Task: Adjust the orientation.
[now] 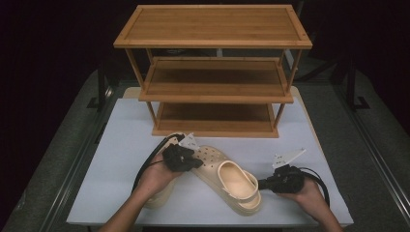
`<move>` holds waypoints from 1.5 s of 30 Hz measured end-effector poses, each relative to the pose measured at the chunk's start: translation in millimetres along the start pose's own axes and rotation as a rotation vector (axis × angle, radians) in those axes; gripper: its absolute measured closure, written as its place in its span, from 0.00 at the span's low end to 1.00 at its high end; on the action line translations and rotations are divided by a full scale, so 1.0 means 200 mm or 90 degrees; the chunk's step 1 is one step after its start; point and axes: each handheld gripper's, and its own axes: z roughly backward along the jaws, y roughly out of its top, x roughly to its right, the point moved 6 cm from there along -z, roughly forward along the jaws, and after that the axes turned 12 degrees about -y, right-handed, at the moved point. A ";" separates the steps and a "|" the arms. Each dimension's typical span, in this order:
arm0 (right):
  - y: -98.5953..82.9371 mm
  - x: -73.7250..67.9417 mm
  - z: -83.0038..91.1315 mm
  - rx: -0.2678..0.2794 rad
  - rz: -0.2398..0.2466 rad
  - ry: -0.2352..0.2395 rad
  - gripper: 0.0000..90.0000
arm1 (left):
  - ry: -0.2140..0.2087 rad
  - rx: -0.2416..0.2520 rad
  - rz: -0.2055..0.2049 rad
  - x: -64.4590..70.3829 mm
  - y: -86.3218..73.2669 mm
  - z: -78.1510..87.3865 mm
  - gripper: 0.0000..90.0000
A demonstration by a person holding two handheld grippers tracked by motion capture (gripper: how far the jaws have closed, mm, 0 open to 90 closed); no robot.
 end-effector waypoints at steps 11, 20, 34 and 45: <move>0.05 0.01 0.02 0.026 -0.013 -0.023 0.86 | -0.012 0.062 0.019 -0.02 0.01 0.09 1.00; 0.22 0.03 0.11 0.087 -0.029 -0.056 0.75 | 0.036 0.135 0.059 -0.07 -0.10 0.36 0.70; 0.40 -0.05 -0.02 0.085 0.015 -0.052 0.69 | 0.182 0.165 0.187 -0.27 -0.62 0.62 0.39; 0.45 -0.07 -0.12 0.070 0.053 -0.064 0.76 | 0.240 0.131 0.245 -0.41 -0.91 0.54 0.28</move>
